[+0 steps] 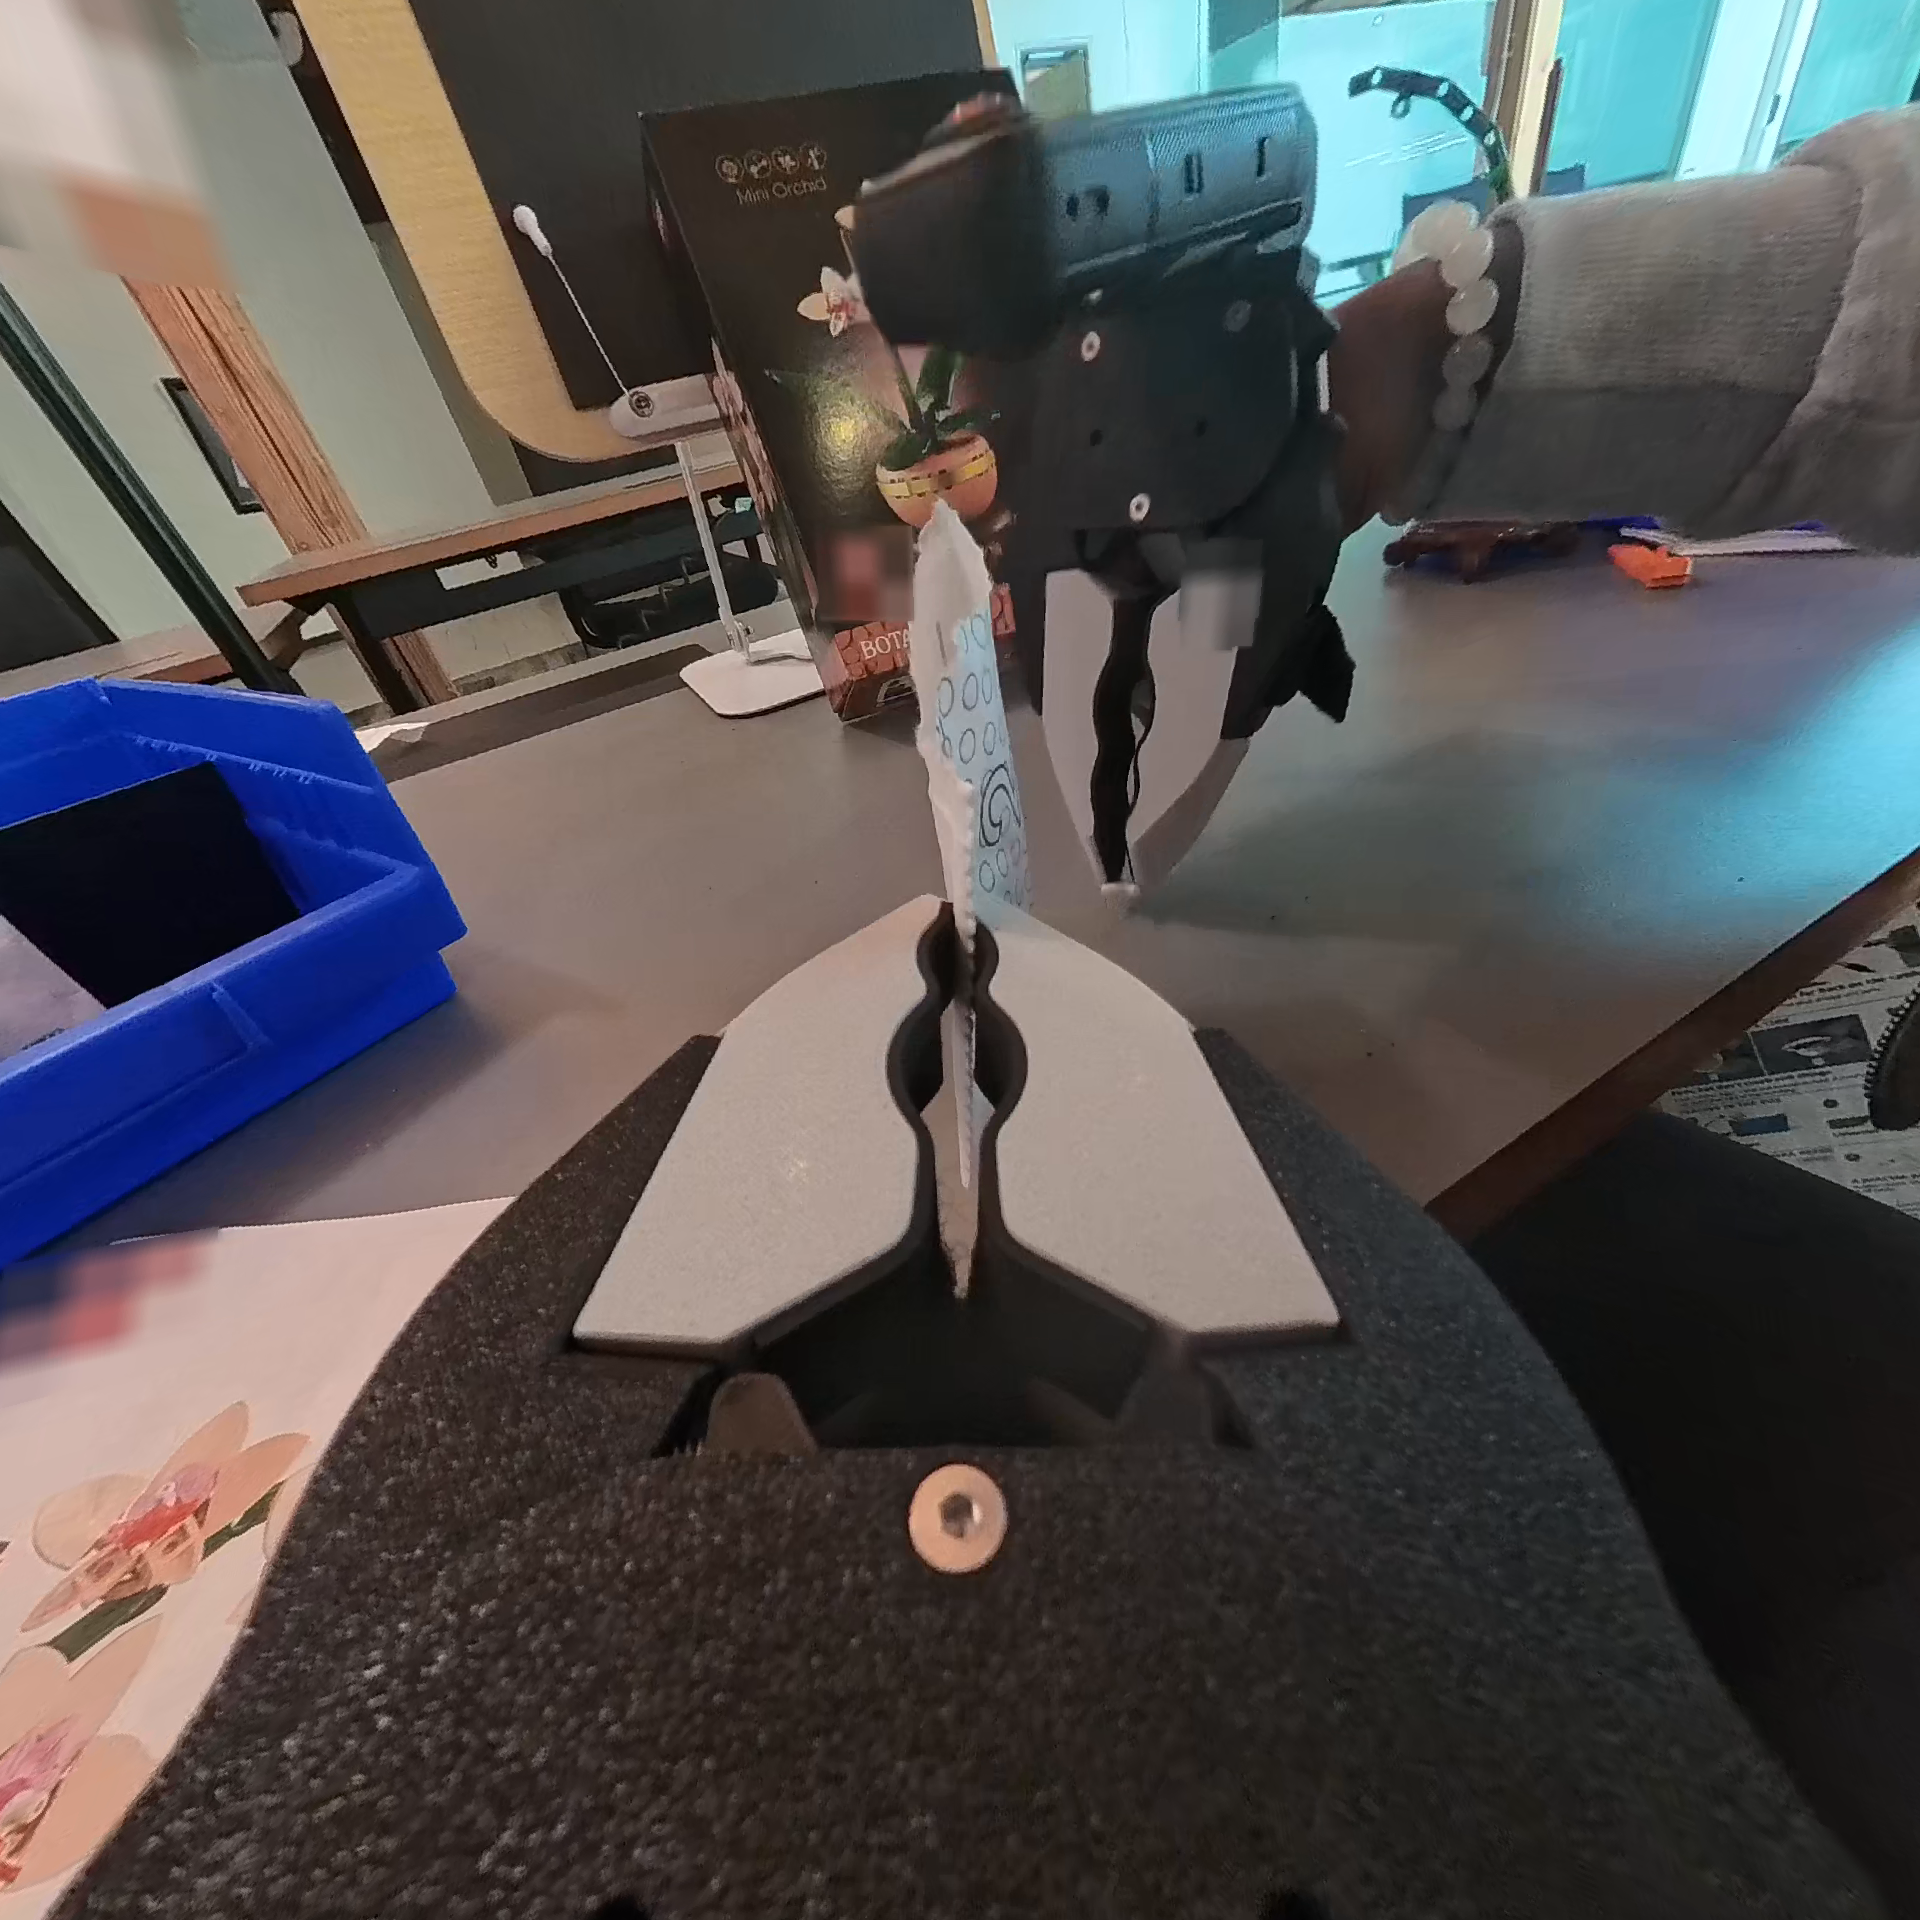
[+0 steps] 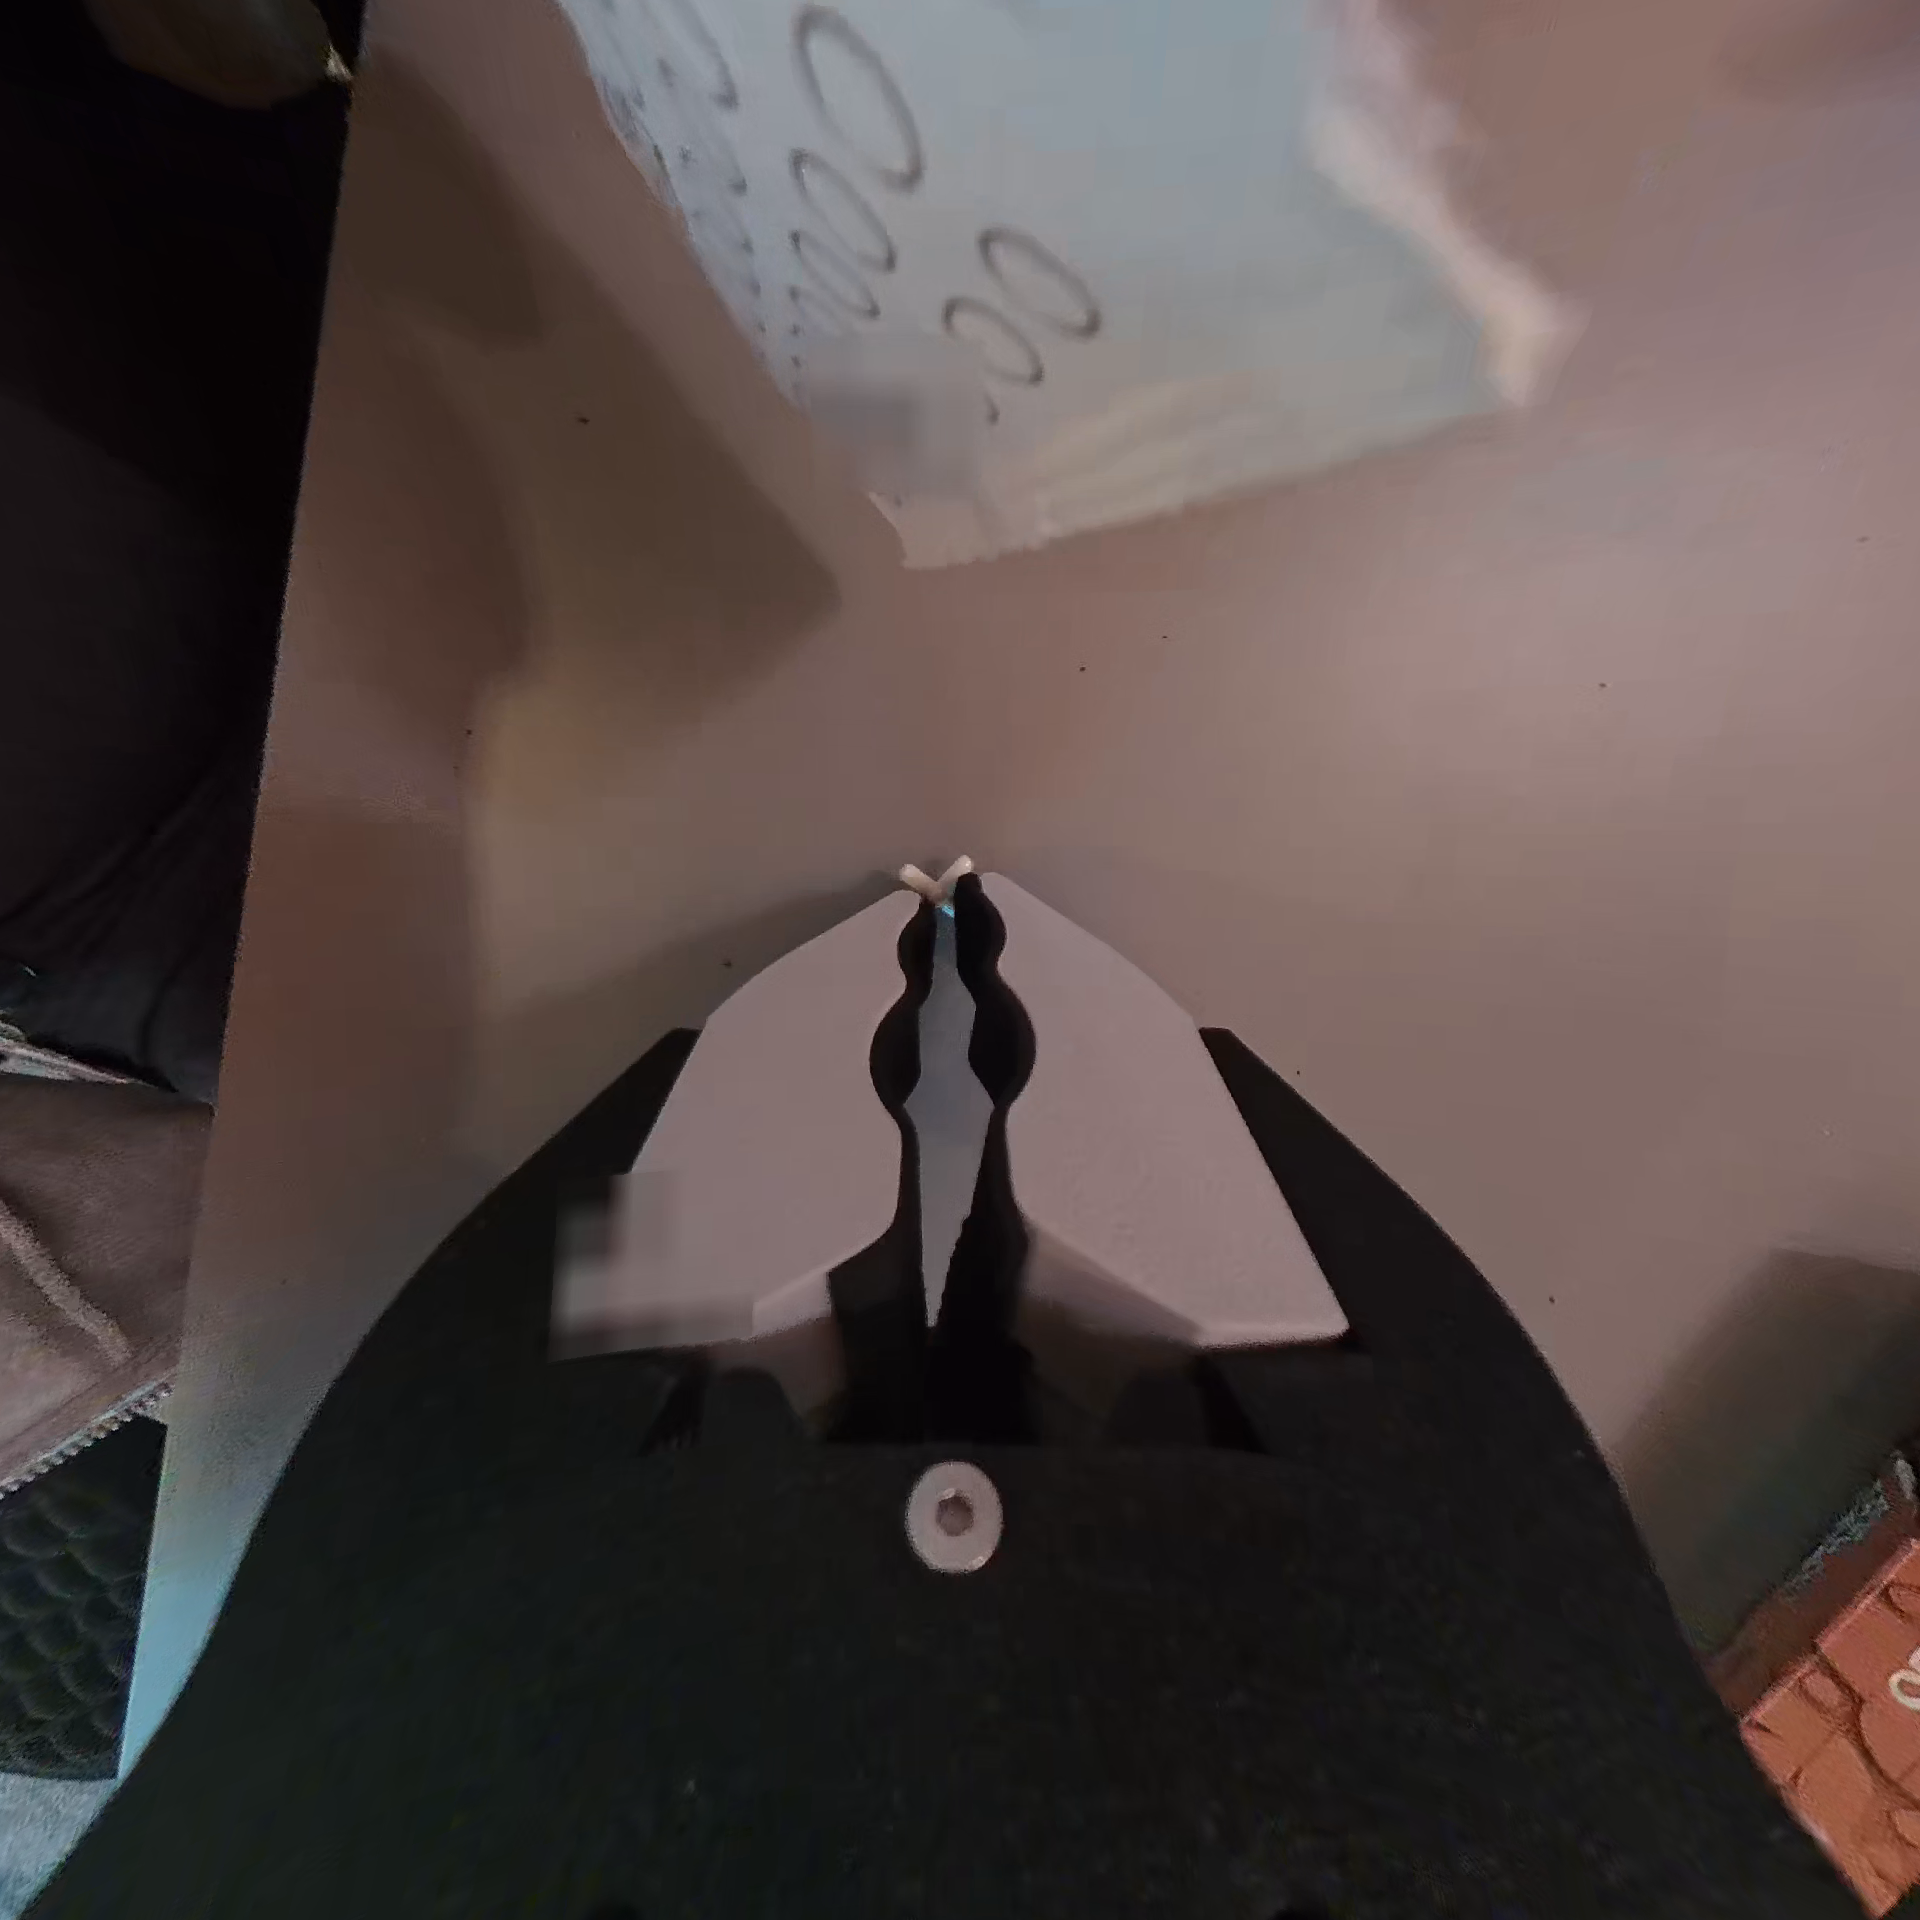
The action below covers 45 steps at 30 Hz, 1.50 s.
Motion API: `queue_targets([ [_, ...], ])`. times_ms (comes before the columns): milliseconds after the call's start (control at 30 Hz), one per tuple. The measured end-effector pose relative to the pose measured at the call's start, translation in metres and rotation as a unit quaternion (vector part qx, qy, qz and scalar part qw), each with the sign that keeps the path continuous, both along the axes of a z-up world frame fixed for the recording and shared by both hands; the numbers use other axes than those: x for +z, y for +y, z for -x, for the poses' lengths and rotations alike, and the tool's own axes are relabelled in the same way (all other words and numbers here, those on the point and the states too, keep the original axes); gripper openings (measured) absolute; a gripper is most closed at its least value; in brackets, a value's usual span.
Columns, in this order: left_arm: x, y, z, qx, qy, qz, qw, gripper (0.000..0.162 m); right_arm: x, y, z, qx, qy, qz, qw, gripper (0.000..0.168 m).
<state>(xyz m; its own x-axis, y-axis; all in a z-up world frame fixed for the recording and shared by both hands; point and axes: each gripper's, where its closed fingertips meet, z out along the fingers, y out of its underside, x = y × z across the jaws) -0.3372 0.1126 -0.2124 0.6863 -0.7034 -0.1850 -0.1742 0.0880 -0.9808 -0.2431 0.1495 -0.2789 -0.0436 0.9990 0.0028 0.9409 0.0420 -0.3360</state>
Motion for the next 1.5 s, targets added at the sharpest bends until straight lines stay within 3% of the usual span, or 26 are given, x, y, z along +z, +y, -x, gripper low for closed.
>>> queue_targets([
  [33, 0.000, 0.000, 0.000, -0.001, 0.001, 0.001, 1.000, 0.000, 0.004, 0.000, -0.001, -0.004, 0.007, 0.001, 1.000, 0.003],
  [200, -0.004, -0.001, -0.006, -0.008, 0.012, 0.007, 1.000, 0.000, 0.030, 0.002, -0.009, -0.019, 0.049, -0.005, 0.999, 0.000],
  [300, -0.005, -0.001, -0.007, -0.008, 0.016, 0.006, 1.000, 0.000, 0.031, -0.004, -0.019, -0.024, 0.032, 0.002, 0.999, 0.006],
  [400, -0.005, -0.002, -0.008, -0.010, 0.016, 0.005, 1.000, 0.000, 0.033, -0.037, -0.027, -0.043, 0.027, 0.063, 0.997, 0.025],
  [500, -0.006, -0.002, -0.010, -0.015, 0.015, 0.009, 1.000, 0.000, 0.020, -0.068, -0.041, -0.036, -0.015, 0.037, 0.999, 0.032],
  [600, -0.008, -0.004, -0.013, -0.023, 0.016, 0.012, 1.000, 0.000, 0.011, -0.077, -0.037, -0.034, -0.015, 0.001, 0.999, 0.029],
  [800, -0.006, -0.007, -0.015, -0.023, 0.020, 0.003, 1.000, 0.000, -0.003, -0.073, -0.031, -0.064, -0.026, 0.014, 0.997, 0.020],
  [867, -0.005, -0.007, -0.015, -0.022, 0.019, 0.001, 1.000, 0.000, -0.004, -0.075, -0.029, -0.076, -0.026, 0.030, 0.996, 0.009],
  [1200, -0.005, -0.007, -0.011, -0.023, 0.012, 0.004, 1.000, 0.000, -0.005, -0.075, -0.029, -0.082, -0.012, 0.027, 0.996, 0.009],
  [1400, -0.006, -0.006, -0.012, -0.025, 0.015, 0.005, 1.000, 0.000, 0.007, -0.072, -0.026, -0.085, 0.016, 0.027, 0.996, 0.009],
  [1500, -0.008, -0.006, -0.014, -0.029, 0.019, 0.007, 0.999, 0.000, 0.031, -0.068, -0.022, -0.081, 0.050, 0.018, 0.995, 0.009],
])
